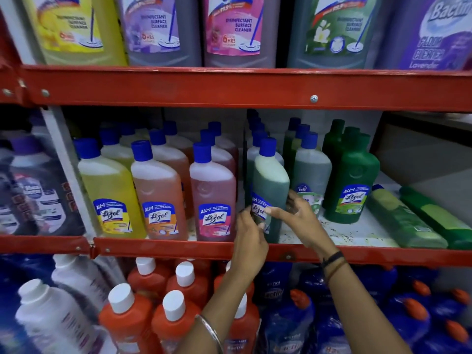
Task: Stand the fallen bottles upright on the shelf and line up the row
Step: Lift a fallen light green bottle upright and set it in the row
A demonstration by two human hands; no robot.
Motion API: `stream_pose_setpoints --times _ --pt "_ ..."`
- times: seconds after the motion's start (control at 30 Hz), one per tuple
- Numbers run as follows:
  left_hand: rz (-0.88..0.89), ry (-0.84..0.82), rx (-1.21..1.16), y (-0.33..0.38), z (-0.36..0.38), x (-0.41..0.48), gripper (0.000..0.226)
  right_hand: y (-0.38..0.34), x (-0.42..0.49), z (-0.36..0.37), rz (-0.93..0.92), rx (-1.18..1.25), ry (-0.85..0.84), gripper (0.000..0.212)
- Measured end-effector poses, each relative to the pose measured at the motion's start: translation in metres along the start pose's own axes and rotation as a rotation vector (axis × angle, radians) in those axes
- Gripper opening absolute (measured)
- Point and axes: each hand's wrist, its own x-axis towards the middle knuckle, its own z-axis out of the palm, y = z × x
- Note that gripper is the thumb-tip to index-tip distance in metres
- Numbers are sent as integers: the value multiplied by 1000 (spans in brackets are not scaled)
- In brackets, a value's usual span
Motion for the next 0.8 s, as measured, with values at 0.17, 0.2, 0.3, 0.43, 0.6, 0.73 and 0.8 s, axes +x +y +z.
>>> stream_pose_setpoints --times 0.17,0.2,0.3,0.43,0.6,0.73,0.8 --pt "-53 40 135 3 8 8 64 -3 11 -11 -3 -180 -32 39" --pt "-48 52 161 5 9 6 68 -4 13 -12 8 -204 -34 40" --pt "-42 72 182 8 12 -1 76 -6 16 -16 26 -197 -80 35" --pt "-34 80 189 8 13 -4 73 -4 18 -15 10 -273 -79 40" --pt "34 146 173 22 17 -10 69 1 5 -14 -52 -447 22 41" --pt "287 229 78 56 32 -13 51 3 -18 -47 -55 -344 152 29" --pt "360 170 -1 72 49 -9 43 7 -28 -79 -20 -349 301 22"
